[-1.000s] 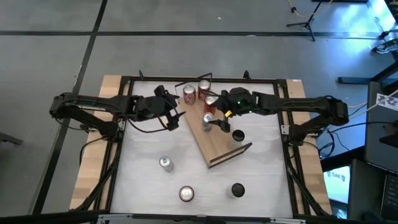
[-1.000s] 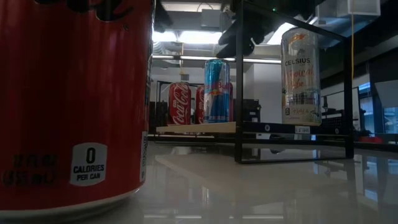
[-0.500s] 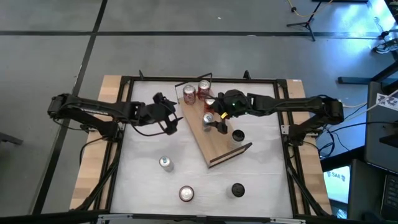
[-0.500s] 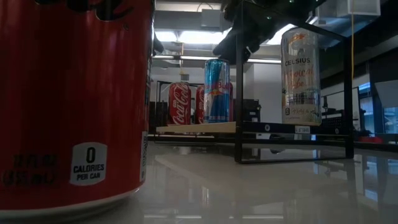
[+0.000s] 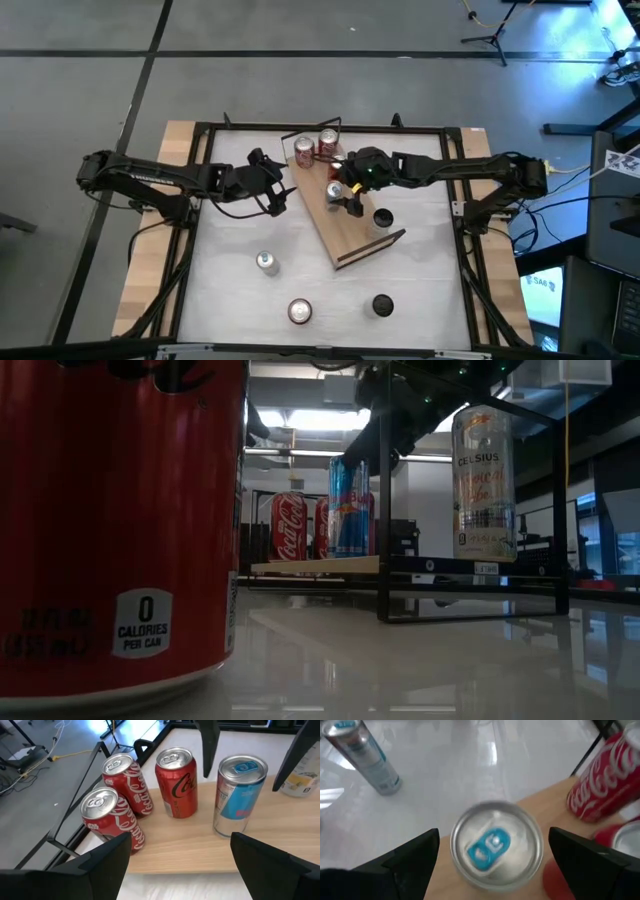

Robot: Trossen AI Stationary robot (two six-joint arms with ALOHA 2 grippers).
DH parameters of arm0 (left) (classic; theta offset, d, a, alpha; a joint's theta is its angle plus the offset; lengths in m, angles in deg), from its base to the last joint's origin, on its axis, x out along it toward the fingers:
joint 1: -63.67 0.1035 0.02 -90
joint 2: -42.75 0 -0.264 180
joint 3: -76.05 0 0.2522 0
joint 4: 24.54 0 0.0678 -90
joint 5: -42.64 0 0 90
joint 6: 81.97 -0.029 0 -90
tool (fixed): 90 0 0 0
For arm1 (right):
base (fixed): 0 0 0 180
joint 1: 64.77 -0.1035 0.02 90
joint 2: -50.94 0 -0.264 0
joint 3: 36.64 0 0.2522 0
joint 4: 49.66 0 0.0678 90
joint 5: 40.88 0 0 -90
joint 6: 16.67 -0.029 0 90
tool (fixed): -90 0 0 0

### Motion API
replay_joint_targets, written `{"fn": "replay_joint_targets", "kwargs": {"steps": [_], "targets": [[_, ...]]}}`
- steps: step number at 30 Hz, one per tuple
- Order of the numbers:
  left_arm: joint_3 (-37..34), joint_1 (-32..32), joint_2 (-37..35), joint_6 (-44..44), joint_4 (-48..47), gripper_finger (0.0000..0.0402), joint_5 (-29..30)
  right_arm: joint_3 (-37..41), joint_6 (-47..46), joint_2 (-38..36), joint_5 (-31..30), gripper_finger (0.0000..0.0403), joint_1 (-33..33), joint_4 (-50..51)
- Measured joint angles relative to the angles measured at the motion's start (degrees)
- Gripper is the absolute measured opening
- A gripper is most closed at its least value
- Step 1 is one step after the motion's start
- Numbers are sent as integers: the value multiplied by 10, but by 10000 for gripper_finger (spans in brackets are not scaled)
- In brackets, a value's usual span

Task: Place canned beverage on shelf
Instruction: Put the top blue soda can on the shelf

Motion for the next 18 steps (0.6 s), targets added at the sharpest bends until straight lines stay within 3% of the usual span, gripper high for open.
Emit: {"fn": "replay_joint_targets", "kwargs": {"steps": [8,18], "targets": [[0,0,0,0,0,329,0,0,2,1,0,359,0,2],[0,0,0,0,0,329,0,0,2,1,1,259,0,4]]}}
